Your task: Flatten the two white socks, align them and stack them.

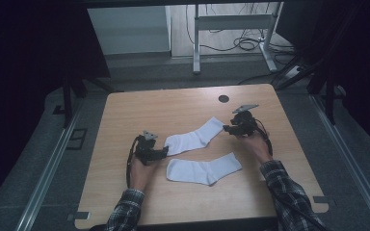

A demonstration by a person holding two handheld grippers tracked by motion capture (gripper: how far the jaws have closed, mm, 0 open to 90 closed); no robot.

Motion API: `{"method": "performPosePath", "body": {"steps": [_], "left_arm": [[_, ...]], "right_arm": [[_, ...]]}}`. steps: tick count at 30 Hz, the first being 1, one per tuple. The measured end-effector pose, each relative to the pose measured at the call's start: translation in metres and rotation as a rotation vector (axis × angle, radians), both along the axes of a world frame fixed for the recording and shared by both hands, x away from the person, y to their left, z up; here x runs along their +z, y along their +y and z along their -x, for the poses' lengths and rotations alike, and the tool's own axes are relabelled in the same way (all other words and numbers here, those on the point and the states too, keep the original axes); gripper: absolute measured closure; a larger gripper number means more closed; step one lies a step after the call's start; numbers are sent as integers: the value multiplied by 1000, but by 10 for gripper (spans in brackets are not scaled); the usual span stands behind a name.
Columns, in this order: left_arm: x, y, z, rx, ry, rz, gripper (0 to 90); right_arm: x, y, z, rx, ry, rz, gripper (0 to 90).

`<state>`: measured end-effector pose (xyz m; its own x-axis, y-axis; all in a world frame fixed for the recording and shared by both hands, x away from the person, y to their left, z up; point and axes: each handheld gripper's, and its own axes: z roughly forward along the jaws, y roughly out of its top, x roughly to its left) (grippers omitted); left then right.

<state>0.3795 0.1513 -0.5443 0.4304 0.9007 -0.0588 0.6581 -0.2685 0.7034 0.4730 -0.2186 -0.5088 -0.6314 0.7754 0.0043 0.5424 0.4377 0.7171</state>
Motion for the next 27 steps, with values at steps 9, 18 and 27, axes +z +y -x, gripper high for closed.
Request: {"method": "performPosePath", "body": {"steps": [9, 18, 27], "left_arm": [[0, 0, 0, -1, 0, 0, 281], [1, -1, 2, -68, -13, 17, 482], [0, -5, 0, -115, 20, 102, 829]], "right_arm": [[-15, 20, -22, 0, 26, 35, 557], [-22, 26, -22, 0, 60, 23, 777], [-19, 20, -10, 7, 96, 12, 786]]}}
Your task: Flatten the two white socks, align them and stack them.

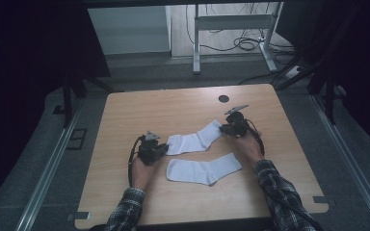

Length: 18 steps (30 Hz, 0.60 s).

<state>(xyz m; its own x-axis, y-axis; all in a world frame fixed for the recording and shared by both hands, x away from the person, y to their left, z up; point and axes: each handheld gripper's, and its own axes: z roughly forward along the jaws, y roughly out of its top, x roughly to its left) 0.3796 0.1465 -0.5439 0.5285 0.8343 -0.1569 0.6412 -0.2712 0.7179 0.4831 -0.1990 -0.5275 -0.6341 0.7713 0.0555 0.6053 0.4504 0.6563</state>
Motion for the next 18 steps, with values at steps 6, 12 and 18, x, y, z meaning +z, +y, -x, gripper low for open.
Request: {"method": "performPosePath", "body": {"steps": [6, 12, 18], "left_arm": [[5, -4, 1, 12, -26, -25, 849], [22, -6, 6, -6, -74, -41, 851], [38, -6, 13, -28, -79, -1, 853]], "right_arm": [[8, -6, 10, 15, -19, -15, 791], [21, -14, 23, 24, -45, -43, 794], [37, -23, 40, 38, -67, -72, 794]]}}
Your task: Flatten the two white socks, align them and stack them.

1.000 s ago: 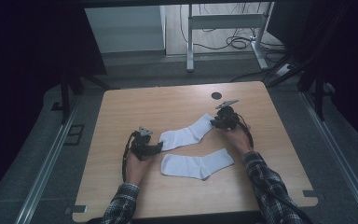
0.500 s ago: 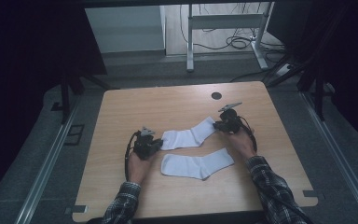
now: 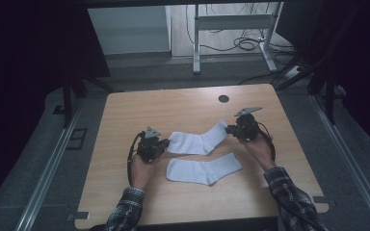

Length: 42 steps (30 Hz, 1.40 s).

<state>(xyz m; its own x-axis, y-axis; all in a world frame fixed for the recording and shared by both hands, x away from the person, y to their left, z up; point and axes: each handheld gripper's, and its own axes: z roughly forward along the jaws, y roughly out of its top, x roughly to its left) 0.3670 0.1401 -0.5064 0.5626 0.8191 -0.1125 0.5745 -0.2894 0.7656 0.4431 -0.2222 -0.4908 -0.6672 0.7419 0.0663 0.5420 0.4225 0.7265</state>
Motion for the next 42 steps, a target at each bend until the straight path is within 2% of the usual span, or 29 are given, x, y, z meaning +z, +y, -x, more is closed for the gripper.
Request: {"method": "performPosePath", "body": {"steps": [5, 8, 17, 24, 29, 31, 39, 42], "left_arm": [[11, 1, 9, -11, -7, 29, 854], [15, 3, 16, -18, -5, 43, 855], [19, 4, 43, -39, 0, 45, 854], [19, 1, 66, -60, -10, 9, 854], [19, 2, 77, -64, -10, -4, 854], [18, 1, 81, -63, -14, -24, 854], [10, -5, 85, -73, 14, -85, 854], [6, -9, 84, -78, 22, -120, 853]], "right_arm": [[12, -10, 16, 11, -20, -12, 794], [16, -17, 25, 13, -17, -29, 794], [17, -27, 60, 46, 9, -58, 795], [16, -29, 81, 73, 36, -73, 795], [14, -30, 96, 87, 48, -71, 794], [13, -30, 101, 93, 54, -71, 794], [2, -26, 110, 106, 88, -47, 790], [-3, -24, 110, 108, 89, -18, 785]]}}
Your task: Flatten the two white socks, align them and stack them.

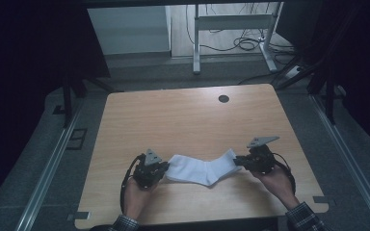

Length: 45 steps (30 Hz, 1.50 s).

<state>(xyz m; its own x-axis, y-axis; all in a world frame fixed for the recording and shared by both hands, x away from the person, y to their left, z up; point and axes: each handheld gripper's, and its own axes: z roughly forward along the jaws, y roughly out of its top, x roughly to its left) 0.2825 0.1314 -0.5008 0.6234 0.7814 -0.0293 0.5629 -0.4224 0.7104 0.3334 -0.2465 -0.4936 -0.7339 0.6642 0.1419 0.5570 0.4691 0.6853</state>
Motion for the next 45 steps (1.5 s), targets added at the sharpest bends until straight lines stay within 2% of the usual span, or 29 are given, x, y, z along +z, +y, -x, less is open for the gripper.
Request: {"method": "performPosePath", "body": {"steps": [5, 9, 13, 17, 20, 26, 31, 33, 37, 41, 45], "left_arm": [[-8, -7, -1, 0, 9, -77, 847], [-15, -9, -3, 17, 20, -103, 791], [-15, -6, -5, 40, 19, -91, 644], [-5, -1, -2, 72, -21, -41, 513], [-5, 1, -2, 76, -14, -3, 469], [-21, 1, -7, 83, 42, 11, 452], [-26, 1, -9, 77, 62, 9, 447], [-28, 0, -9, 65, 69, 5, 489], [-32, 0, -11, 62, 85, 7, 512], [-34, 0, -12, 49, 81, 17, 535], [-36, 2, -12, 17, 73, 41, 633]], "right_arm": [[-10, 1, -2, 3, 17, 53, 765], [-16, 1, -1, -5, 16, 104, 721], [-14, -1, -1, -16, 0, 98, 664], [-6, -3, -1, -30, -34, 72, 624], [-3, -3, -2, -38, -55, 58, 599], [-9, 3, -6, -30, -79, 74, 538], [-17, 7, -11, -28, -61, 84, 535], [-21, 9, -13, -28, -55, 92, 538], [-27, 10, -15, -23, -41, 105, 553], [-30, 10, -16, -17, -29, 101, 585], [-31, 9, -16, -18, -4, 85, 654]]}}
